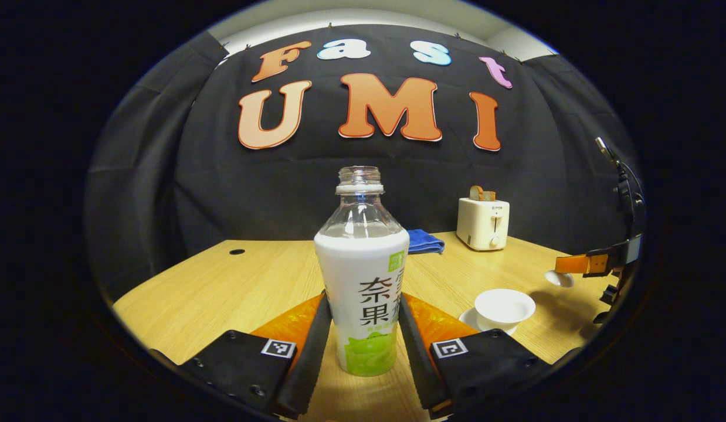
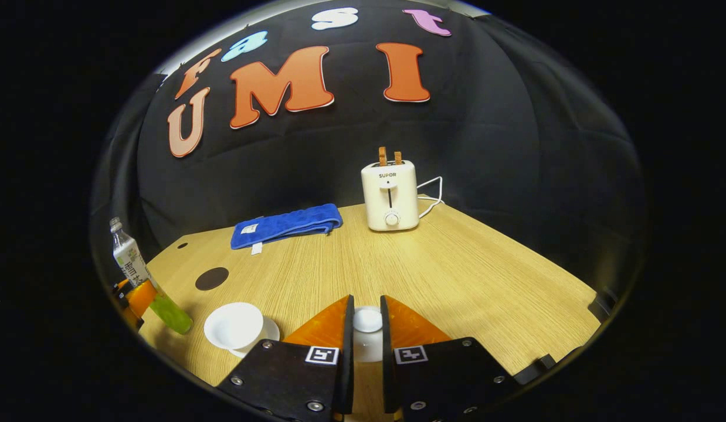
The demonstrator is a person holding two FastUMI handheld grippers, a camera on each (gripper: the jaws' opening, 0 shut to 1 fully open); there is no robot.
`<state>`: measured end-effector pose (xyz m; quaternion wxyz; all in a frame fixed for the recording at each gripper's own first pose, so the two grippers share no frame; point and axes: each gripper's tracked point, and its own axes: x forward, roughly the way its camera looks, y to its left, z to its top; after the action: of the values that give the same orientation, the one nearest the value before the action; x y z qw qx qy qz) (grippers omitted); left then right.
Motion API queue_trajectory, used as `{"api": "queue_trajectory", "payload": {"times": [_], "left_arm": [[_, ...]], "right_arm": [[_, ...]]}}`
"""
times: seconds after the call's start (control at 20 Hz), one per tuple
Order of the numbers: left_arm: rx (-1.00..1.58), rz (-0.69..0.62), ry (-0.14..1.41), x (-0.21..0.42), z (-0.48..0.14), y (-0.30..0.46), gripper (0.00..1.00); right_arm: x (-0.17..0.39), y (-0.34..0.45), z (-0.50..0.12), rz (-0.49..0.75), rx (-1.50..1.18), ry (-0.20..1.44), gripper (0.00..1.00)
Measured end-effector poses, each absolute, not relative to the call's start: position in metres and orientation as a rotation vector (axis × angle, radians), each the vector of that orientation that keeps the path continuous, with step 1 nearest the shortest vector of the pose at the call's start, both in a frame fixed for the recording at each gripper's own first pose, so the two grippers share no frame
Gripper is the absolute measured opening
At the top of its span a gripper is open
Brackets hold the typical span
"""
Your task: Open the teacup lid with one hand, grasp the water bottle and pour water into the teacup with the other hand; after pouring, place the water bottle on the coaster and then close the teacup lid.
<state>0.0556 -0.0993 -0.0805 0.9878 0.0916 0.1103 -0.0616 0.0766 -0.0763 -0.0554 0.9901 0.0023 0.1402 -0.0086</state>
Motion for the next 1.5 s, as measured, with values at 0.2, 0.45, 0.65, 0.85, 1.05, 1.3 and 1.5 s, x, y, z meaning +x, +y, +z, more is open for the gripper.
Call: {"api": "queue_trajectory", "payload": {"times": [0.2, 0.45, 0.65, 0.85, 1.05, 1.3, 1.5], "left_arm": [[0.362, -0.151, 0.167, 0.06, -0.054, -0.104, 0.7], [0.636, -0.192, 0.137, 0.071, -0.045, -0.115, 0.7], [0.786, -0.251, 0.153, 0.073, -0.059, -0.13, 0.7], [0.939, -0.323, 0.157, 0.074, -0.07, -0.148, 0.68], [1.096, -0.38, 0.15, 0.074, -0.081, -0.16, 0.7], [1.268, -0.444, 0.139, 0.068, -0.098, -0.167, 0.7], [1.383, -0.499, 0.136, 0.053, -0.099, -0.174, 0.7]], "right_arm": [[0.075, -0.079, -0.049, -0.027, 0.015, 0.271, 0.2], [0.071, -0.083, -0.042, -0.036, 0.025, 0.256, 0.2], [0.069, -0.085, -0.041, -0.046, 0.031, 0.255, 0.2], [0.066, -0.088, -0.04, -0.055, 0.031, 0.252, 0.2], [0.063, -0.094, -0.041, -0.066, 0.035, 0.257, 0.2], [0.062, -0.097, -0.04, -0.075, 0.034, 0.257, 0.2], [0.061, -0.099, -0.039, -0.081, 0.039, 0.26, 0.2]]}}
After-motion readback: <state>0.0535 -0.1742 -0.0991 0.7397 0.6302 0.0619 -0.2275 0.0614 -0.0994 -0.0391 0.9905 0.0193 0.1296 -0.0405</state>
